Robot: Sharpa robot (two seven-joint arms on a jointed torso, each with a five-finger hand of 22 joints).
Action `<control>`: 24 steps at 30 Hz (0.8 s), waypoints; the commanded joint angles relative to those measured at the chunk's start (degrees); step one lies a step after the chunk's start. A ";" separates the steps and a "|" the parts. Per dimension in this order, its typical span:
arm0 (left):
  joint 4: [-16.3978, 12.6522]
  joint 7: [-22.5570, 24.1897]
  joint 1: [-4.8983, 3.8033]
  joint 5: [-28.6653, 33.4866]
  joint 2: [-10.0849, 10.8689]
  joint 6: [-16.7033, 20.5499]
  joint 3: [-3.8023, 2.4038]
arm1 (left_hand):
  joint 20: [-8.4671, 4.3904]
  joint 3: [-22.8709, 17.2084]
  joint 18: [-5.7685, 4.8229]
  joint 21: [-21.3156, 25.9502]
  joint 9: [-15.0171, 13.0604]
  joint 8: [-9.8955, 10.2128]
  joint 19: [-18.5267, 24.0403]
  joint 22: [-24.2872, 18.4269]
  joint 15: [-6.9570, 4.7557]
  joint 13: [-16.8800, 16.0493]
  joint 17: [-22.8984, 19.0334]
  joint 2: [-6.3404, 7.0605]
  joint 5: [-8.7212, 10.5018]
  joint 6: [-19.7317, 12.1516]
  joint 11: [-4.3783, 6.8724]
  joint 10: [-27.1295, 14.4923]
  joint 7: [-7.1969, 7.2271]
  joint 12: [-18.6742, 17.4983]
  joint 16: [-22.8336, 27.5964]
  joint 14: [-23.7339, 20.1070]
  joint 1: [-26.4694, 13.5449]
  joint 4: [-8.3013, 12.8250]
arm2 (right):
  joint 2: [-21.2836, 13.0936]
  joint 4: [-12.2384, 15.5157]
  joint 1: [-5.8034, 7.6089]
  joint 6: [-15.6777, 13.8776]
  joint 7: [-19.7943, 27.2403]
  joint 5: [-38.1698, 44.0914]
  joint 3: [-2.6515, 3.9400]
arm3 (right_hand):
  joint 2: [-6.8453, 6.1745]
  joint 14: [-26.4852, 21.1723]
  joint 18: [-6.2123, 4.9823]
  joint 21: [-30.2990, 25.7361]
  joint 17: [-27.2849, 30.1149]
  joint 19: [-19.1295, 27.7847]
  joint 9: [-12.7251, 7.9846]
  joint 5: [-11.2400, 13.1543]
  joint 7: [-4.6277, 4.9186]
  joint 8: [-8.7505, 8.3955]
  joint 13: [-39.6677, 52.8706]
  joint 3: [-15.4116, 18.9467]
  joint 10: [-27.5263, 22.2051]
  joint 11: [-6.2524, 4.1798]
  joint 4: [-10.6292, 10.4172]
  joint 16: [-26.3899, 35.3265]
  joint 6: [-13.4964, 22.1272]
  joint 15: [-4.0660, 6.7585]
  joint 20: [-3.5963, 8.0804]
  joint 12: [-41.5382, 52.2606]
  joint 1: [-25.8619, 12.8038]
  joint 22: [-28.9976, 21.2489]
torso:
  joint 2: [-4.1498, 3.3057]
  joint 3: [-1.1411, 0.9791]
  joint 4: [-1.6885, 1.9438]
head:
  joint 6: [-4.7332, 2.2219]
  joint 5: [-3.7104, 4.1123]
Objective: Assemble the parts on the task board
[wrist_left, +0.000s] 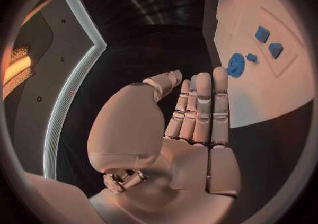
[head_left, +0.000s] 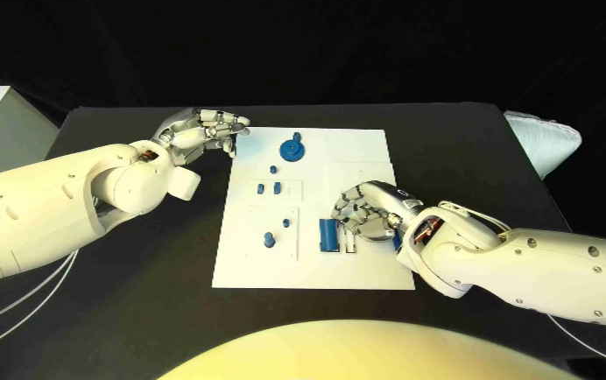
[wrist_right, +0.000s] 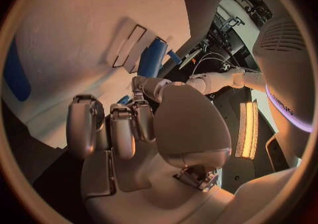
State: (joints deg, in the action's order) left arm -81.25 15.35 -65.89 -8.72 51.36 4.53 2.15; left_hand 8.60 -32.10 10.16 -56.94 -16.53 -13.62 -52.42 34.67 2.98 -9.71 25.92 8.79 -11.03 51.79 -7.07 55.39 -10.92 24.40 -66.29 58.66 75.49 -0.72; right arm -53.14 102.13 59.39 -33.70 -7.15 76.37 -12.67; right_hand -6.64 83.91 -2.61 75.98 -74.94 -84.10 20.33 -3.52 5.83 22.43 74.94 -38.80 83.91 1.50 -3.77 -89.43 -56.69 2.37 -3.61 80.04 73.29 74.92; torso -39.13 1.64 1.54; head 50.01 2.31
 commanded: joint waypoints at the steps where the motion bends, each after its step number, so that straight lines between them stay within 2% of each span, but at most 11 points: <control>1: -0.14 0.20 0.01 0.09 -0.04 -0.89 -0.04 | -0.08 -0.03 0.41 0.34 0.08 -0.14 -0.45 -0.05 0.04 0.06 -0.08 -0.42 -0.12 -0.51 -0.08 -0.44 0.00 0.39 0.06 -0.16 -0.13 -0.28 | -0.19 0.42 -0.18 -3.18 2.02 -0.01 -0.11 | -0.96 5.92 0.07 -0.15 -14.38 -2.28 0.02 -0.11 -0.11 -0.06 8.93 0.62 0.90 -0.37 0.05 -0.19 0.05 0.33 0.29 0.00 -0.15 11.70 | 0.02 -0.03 -0.01 | -0.01 0.05; 7: -0.11 0.17 0.01 0.09 -0.05 -0.94 -0.04 | -0.08 -0.03 0.41 0.34 0.08 -0.14 -0.45 -0.05 0.04 0.06 -0.08 -0.42 -0.12 -0.51 -0.08 -0.44 0.00 0.39 0.06 -0.16 -0.13 -0.28 | -0.73 0.88 -0.18 -6.56 4.71 -2.06 -0.11 | -2.20 5.82 -0.03 -0.86 -14.01 -2.10 -0.49 -0.69 0.50 -0.98 8.62 1.49 0.54 0.10 -0.20 0.02 1.49 -0.01 0.13 -0.49 -1.19 11.52 | 0.02 -0.04 -0.01 | -0.01 0.07; 8: -0.10 0.17 0.01 0.09 -0.05 -0.95 -0.04 | -0.08 -0.03 0.41 0.34 0.08 -0.14 -0.45 -0.05 0.04 0.06 -0.08 -0.42 -0.12 -0.51 -0.08 -0.44 0.00 0.39 0.06 -0.16 -0.13 -0.28 | -0.80 0.98 -0.18 -6.84 5.24 -2.46 -0.11 | -2.71 5.80 -0.04 -1.01 -13.96 -2.05 -0.74 -2.06 0.76 -1.42 8.57 2.06 0.46 0.33 -0.43 0.05 1.89 -0.21 -0.02 -0.57 -1.69 11.48 | 0.03 -0.04 -0.03 | -0.01 0.05; 10: -0.10 0.16 0.01 0.09 -0.05 -0.96 -0.04 | -0.08 -0.03 0.41 0.34 0.08 -0.14 -0.45 -0.05 0.04 0.06 -0.08 -0.42 -0.12 -0.51 -0.08 -0.44 0.00 0.39 0.06 -0.16 -0.13 -0.28 | -0.93 1.19 -0.18 -6.97 6.14 -3.10 -0.11 | -2.92 5.81 -0.04 -1.00 -13.97 -2.05 -0.88 -2.41 0.88 -1.64 8.57 2.38 0.44 0.44 -0.55 0.04 2.01 -0.30 -0.09 -0.56 -1.93 11.49 | 0.00 -0.03 0.00 | -0.01 0.07; 17: -0.07 0.15 0.02 0.09 -0.08 -0.99 -0.04 | -0.08 -0.03 0.41 0.34 0.08 -0.14 -0.45 -0.05 0.04 0.06 -0.08 -0.42 -0.12 -0.51 -0.08 -0.44 0.00 0.39 0.06 -0.16 -0.13 -0.28 | -0.94 1.55 -0.19 -5.08 7.08 -3.96 -0.11 | -2.70 5.90 0.07 -0.33 -14.32 -2.23 -1.05 -2.76 0.83 -1.75 8.82 3.00 0.67 0.47 -1.27 -0.15 1.55 -0.38 -0.22 -0.13 -2.60 11.65 | 0.01 0.00 -0.03 | -0.01 0.09; 24: -0.07 0.12 0.02 0.09 -0.08 -0.98 -0.04 | -0.08 -0.03 0.41 0.34 0.08 -0.14 -0.45 -0.05 0.04 0.06 -0.08 -0.42 -0.12 -0.51 -0.08 -0.44 0.00 0.39 0.06 -0.16 -0.13 -0.28 | -0.59 1.22 -0.19 -1.52 5.20 -3.03 -0.12 | -2.66 5.91 0.05 -0.37 -14.34 -2.23 -1.21 -2.46 0.76 -1.88 8.84 3.65 0.70 0.41 -2.01 -0.17 1.28 -0.35 -0.25 -0.06 -3.27 11.64 | 0.03 0.03 0.02 | -0.01 0.14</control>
State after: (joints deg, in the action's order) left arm -81.22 15.23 -65.88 -8.72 51.36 4.47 2.15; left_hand 8.60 -32.10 10.16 -56.95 -16.54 -13.62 -52.42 34.68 2.98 -9.71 25.93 8.79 -11.03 51.79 -7.06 55.39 -10.92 24.40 -66.29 58.66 75.49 -0.72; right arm -53.87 103.39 59.26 -38.18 -1.94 72.95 -12.76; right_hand -9.28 83.91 -2.61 75.53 -74.92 -84.10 19.17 -5.89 6.76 20.76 74.92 -35.38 83.91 1.50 -5.76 -89.42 -55.05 2.37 -3.61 79.74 70.48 74.91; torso -39.11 1.63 1.52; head 50.01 2.44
